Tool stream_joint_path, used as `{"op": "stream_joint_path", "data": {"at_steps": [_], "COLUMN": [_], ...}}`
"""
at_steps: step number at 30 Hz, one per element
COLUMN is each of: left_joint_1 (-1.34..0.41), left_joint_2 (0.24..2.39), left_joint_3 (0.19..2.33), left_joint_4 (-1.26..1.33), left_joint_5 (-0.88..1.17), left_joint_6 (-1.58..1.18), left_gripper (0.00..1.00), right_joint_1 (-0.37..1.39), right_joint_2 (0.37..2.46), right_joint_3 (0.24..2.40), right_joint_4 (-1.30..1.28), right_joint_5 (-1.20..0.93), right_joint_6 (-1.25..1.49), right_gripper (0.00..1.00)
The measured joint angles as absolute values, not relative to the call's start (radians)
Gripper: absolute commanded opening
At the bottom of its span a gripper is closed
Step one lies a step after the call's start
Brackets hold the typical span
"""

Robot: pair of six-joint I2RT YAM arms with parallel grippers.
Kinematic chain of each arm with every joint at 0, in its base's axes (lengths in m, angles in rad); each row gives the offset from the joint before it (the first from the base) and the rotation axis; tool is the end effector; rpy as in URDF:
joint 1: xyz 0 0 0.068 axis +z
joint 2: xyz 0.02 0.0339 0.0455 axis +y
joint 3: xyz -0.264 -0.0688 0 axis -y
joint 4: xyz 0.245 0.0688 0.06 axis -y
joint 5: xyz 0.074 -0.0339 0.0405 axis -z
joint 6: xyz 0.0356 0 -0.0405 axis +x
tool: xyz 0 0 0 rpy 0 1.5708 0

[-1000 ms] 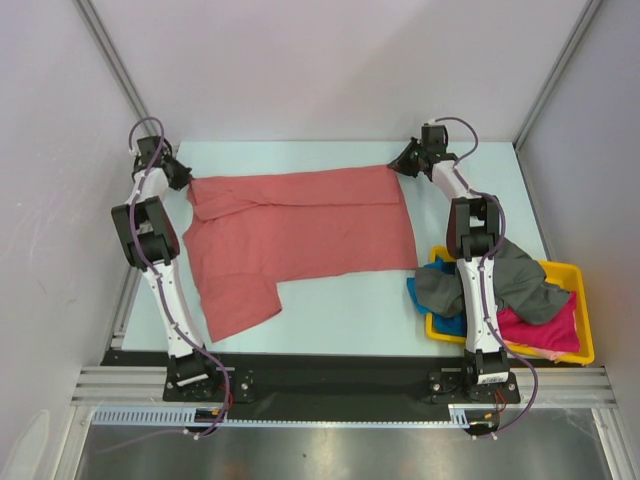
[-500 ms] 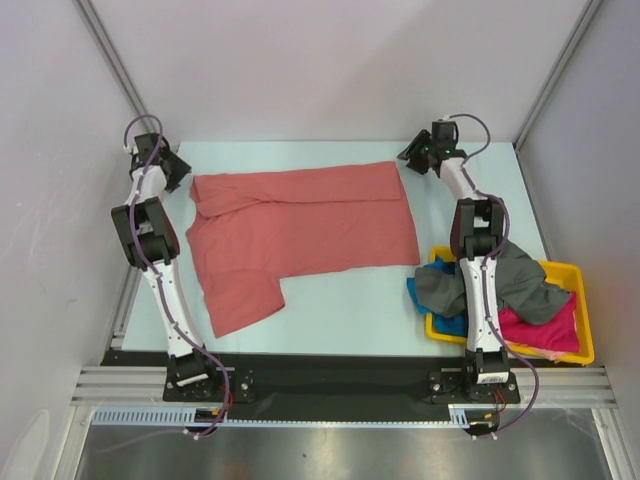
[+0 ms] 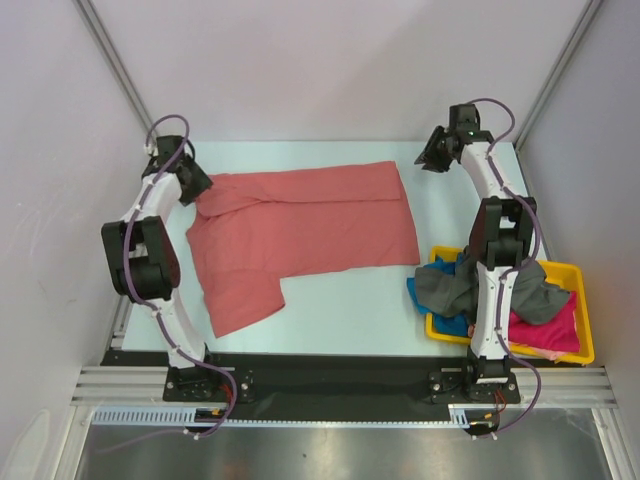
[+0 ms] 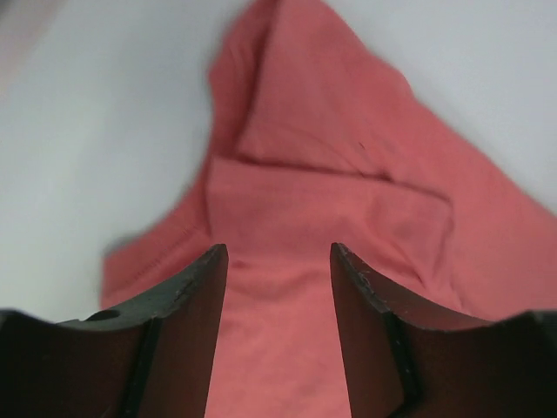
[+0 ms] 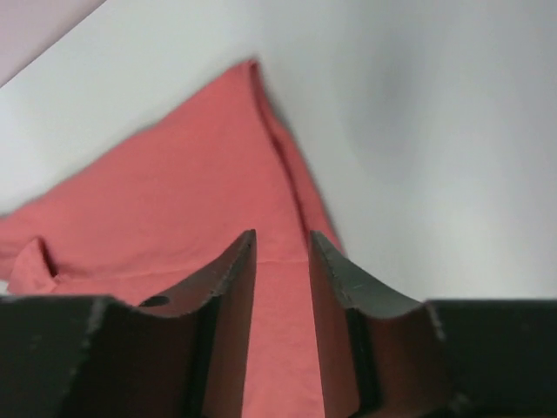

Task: Fold and stack the t-shirts
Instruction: Fold the tshirt

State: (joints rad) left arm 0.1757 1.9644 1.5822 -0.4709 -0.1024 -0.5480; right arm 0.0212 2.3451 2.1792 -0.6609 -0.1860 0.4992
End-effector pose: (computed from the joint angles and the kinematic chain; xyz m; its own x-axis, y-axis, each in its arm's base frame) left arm 0.4355 0.0810 0.2392 -0.5080 -0.6165 -0.6015 -0.5913 0.7574 -0.2769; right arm 0.5297 0.0178 0.2408 -0.7158 0.4554 -0.5294 0.2239 0.8678 0.4437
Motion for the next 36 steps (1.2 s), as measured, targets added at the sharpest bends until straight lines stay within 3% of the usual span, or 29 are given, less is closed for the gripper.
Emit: {"op": "stream_joint_path", "data": {"at_steps": [4,11,17,31,36], "left_joint_1": [0.123,0.123,0.113,0.120,0.144], "left_joint_2": [1.916,1.861,1.759,1.980,2.040], "left_joint_3": [1.541,1.434,1.291,1.578,1.641], "left_joint_4": [-0.490,-0.572,-0.605,-0.584,-0.596], "left_joint_5": [-0.033,-0.018,-0.002,0.057,0.060], "left_joint_6": [-0.540,-0.551,-0.552,-0.560,-0.568], "left_gripper": [0.48,0.51,0.49,0.50,0.56], "right_joint_1": [0.051,0.078,0.103,0.111,0.109], "right_joint_2": [2.320,2.329,2.313,2.362,2.364], "right_joint_3": [2.112,2.061,1.971,2.038,2.025], "right_joint_4": [-0.645,-0.685,-0.701,-0.701,-0.696], "right_joint_5": [-0.252,-0.293,-0.282,-0.263,-0.263], "right_joint_6": [0.508,0.523,0.492,0.514,0.538], "right_gripper": [0.28,0.40,0.40,0.38,0.37]}}
